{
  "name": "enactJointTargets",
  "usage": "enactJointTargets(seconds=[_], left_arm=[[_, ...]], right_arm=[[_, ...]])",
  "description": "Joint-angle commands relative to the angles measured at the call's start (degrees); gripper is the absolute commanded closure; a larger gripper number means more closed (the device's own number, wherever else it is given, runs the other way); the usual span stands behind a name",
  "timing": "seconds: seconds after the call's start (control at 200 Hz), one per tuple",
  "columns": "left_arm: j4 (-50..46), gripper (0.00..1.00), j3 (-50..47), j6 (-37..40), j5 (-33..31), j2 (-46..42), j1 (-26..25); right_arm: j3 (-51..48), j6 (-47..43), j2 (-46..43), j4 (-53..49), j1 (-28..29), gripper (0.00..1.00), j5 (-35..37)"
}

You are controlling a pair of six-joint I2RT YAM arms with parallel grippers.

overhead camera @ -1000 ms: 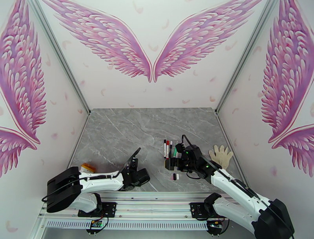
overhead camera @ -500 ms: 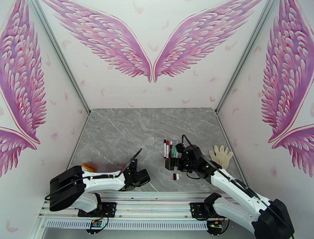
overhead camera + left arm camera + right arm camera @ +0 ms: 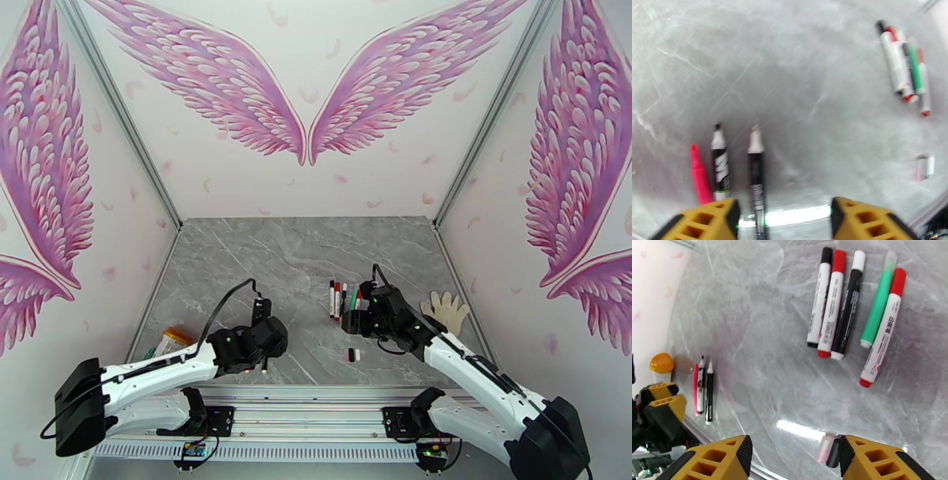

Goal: Open the pen caps

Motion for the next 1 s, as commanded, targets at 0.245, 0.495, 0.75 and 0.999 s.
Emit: enactJointTargets(seconds=[0.245,0.495,0.75,0.999], left_arm=[[17.77,0.01,-4.82,7.03,12.19,-6.56,0.69],[24.79,0.01,-7.15,8.02,14.95,-6.75,0.69],[26.95,0.01,-7.82,8.03,15.58,-6.06,0.78],[26.94,0.01,-7.9,7.89,16.47,-5.55,0.78]], right_arm=[[10.15,-1.01,9.65,-5.91,-0.85,0.58,10.79],[14.48,-4.72,18.49,-6.59,-6.77,0.64,8.97],[18.06,-6.99,27.15,-4.24,-10.99,0.66,8.5],[21.59,-7.7,34.07,-2.38,-11.68,0.67,7.44]])
